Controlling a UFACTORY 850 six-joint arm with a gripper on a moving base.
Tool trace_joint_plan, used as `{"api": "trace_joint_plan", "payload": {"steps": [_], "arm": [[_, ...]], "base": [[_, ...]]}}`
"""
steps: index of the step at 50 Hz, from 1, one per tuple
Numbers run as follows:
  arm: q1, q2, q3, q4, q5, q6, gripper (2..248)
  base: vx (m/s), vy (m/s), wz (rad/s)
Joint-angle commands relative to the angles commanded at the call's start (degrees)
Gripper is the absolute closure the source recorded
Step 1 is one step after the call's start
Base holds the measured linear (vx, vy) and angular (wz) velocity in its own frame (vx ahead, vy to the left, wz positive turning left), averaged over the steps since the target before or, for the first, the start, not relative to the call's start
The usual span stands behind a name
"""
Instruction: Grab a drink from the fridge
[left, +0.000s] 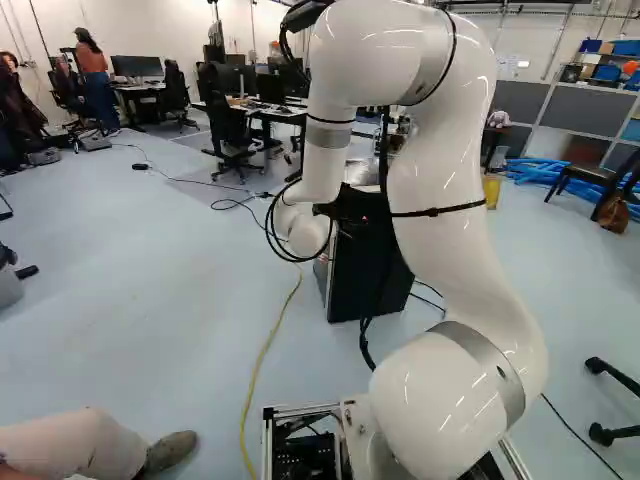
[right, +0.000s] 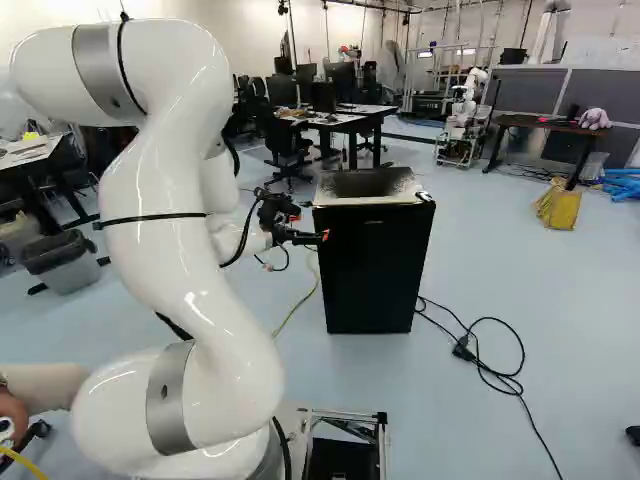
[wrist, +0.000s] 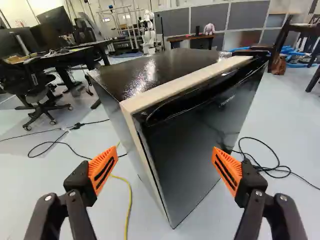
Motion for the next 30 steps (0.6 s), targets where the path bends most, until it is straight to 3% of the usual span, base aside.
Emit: {"api": "trace_joint_plan", "payload": {"steps": [30], "arm": [[-0.7, -2.3, -3.5, 3.3, 0.1, 0.0, 3]], "base": [[0.000, 0.000, 0.000]]}}
